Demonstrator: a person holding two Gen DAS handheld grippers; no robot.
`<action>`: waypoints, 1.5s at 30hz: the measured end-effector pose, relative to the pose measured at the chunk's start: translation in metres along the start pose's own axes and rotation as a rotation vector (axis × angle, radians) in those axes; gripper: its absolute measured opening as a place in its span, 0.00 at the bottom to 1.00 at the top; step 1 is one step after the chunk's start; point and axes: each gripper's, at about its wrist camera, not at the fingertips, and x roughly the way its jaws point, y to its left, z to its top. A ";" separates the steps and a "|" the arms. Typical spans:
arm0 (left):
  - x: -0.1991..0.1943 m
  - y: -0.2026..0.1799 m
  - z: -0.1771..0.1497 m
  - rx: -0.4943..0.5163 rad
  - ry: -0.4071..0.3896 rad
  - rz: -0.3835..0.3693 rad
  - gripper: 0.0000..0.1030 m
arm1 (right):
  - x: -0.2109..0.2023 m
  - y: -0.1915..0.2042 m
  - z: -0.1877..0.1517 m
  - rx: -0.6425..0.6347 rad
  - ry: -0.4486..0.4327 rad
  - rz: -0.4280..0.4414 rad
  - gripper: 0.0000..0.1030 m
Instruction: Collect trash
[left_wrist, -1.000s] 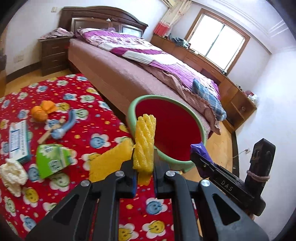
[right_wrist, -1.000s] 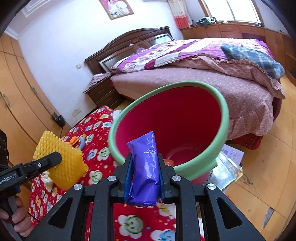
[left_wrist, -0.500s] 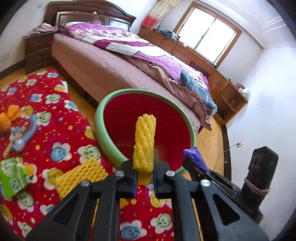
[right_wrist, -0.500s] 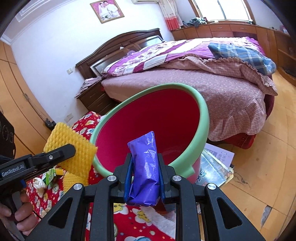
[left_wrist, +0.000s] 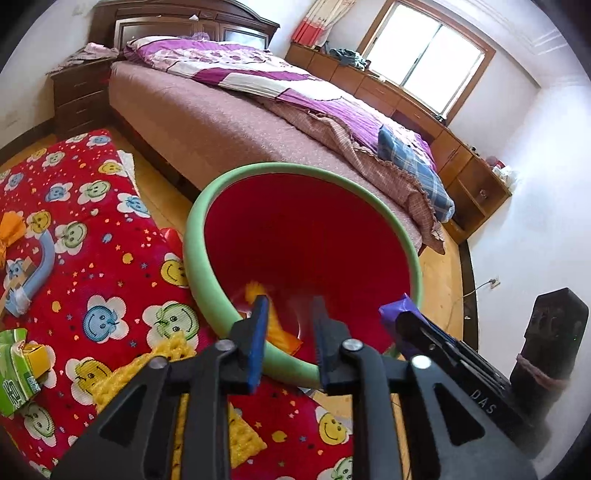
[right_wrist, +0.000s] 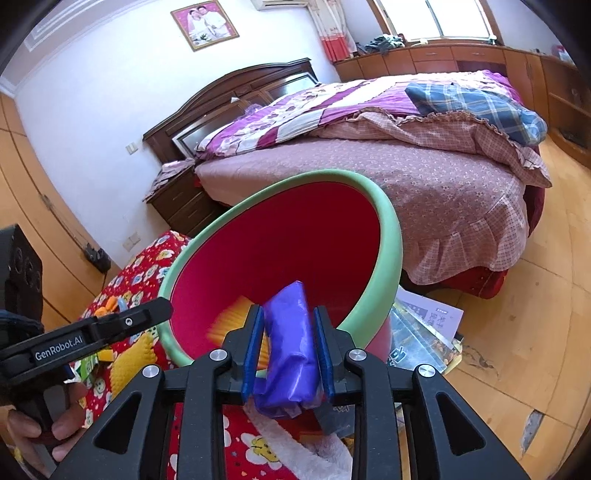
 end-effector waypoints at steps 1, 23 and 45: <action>0.000 0.001 0.000 -0.002 -0.002 0.005 0.27 | 0.001 -0.001 0.000 0.002 0.001 0.003 0.31; -0.055 0.011 -0.019 -0.016 -0.067 0.117 0.52 | -0.024 0.013 0.002 -0.008 -0.048 0.044 0.56; -0.150 0.083 -0.052 -0.077 -0.153 0.345 0.57 | -0.037 0.067 -0.030 -0.085 0.007 0.056 0.70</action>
